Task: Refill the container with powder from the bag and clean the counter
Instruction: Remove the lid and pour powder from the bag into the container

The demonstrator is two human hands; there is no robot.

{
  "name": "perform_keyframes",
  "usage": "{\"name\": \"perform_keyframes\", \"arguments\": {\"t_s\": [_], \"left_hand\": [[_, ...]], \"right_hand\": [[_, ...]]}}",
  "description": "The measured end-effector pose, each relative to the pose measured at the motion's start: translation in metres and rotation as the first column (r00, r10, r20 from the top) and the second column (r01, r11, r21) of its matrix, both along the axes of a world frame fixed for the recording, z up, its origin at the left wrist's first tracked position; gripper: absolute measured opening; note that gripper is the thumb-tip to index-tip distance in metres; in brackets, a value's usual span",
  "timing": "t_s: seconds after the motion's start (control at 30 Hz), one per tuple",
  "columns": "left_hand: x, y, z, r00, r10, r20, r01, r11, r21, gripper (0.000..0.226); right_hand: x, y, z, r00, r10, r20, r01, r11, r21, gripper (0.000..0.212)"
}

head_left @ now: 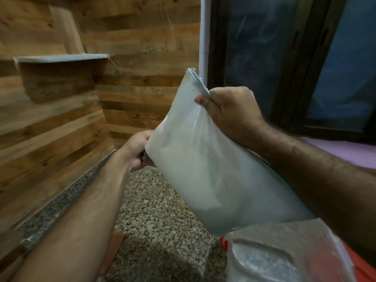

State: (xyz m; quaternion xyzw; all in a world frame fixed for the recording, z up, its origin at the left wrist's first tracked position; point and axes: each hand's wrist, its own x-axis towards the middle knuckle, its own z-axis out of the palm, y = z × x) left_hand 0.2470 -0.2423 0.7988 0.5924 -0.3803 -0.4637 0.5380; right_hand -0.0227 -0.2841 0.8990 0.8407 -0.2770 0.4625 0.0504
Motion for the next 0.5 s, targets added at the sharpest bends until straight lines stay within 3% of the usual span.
{"name": "perform_keyframes", "arguments": {"t_s": [0.27, 0.5], "left_hand": [[-0.030, 0.004, 0.055, 0.997, 0.078, -0.007, -0.078, 0.993, -0.084, 0.029], [-0.078, 0.005, 0.082, 0.997, 0.059, 0.044, -0.051, 0.985, -0.164, 0.028]], "right_hand": [[-0.046, 0.006, -0.019, 1.000, 0.017, 0.017, -0.017, 0.999, 0.032, 0.050], [-0.094, -0.002, -0.051, 0.990, 0.029, 0.141, -0.061, 0.971, 0.230, 0.047]]}}
